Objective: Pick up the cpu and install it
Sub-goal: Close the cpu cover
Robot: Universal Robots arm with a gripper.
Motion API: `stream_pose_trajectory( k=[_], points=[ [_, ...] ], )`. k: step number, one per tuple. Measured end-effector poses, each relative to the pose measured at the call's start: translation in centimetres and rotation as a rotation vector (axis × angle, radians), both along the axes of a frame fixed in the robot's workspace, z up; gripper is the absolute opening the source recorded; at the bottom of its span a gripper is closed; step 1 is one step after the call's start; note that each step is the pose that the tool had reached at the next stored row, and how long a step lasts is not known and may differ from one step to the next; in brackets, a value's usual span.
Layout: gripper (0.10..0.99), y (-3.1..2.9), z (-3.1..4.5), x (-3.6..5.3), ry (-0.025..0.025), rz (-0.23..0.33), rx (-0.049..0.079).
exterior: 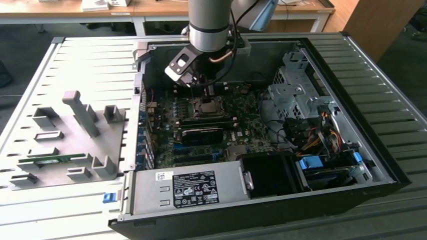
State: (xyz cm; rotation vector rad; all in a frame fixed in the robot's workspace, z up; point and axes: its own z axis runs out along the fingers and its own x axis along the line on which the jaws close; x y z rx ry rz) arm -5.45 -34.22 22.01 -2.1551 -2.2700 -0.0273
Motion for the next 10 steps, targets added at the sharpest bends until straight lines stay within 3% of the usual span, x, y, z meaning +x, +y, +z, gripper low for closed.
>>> stream_pose_trajectory(
  k=[10],
  points=[
    [0.122, 0.00, -0.88, -0.94, 0.0000, 0.000, 0.000]
  ],
)
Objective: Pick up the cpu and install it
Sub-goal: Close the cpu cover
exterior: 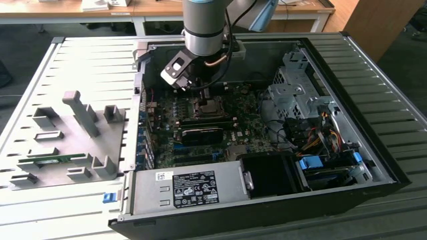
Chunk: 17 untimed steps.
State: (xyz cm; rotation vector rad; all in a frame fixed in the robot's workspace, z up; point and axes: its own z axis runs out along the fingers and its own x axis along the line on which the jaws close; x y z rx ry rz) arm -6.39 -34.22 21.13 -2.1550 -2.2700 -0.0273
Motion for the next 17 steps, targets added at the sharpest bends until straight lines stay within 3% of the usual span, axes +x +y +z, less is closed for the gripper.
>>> stream_pose_trajectory(
  k=[17],
  points=[
    [0.122, -0.01, -1.19, -0.48, 0.0002, 0.000, 0.000]
  ],
)
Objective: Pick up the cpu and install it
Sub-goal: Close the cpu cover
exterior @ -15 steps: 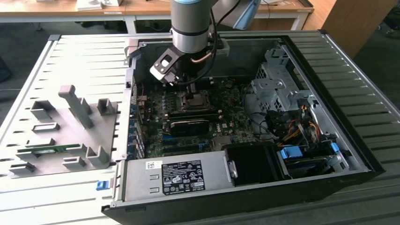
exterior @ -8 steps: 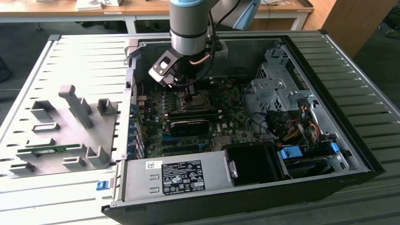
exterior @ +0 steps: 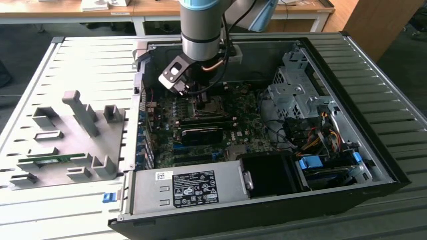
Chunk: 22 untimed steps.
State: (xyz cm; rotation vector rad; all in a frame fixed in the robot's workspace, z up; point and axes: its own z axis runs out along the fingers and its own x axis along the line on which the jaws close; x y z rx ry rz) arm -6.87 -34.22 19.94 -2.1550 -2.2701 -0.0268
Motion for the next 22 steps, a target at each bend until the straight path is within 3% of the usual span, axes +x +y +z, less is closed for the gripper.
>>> stream_pose_trajectory(
  k=[11, 22],
  points=[
    [0.122, 0.01, -0.09, 0.03, -0.0004, 0.000, 0.000],
    [0.122, 0.01, 1.02, 0.05, -0.0003, 0.000, 0.000]
  ],
)
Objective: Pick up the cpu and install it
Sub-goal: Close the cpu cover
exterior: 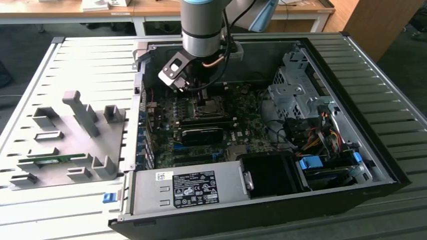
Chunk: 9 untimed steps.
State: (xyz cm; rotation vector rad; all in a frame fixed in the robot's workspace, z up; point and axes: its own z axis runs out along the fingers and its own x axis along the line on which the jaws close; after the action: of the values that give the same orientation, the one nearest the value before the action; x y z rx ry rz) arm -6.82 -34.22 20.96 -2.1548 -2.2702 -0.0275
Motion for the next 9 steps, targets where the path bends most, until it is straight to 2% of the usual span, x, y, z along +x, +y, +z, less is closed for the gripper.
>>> stream_pose_trajectory(
  k=[9],
  points=[
    [0.122, 0.00, 0.00, 0.64, 0.0002, 0.000, 0.000]
  ],
)
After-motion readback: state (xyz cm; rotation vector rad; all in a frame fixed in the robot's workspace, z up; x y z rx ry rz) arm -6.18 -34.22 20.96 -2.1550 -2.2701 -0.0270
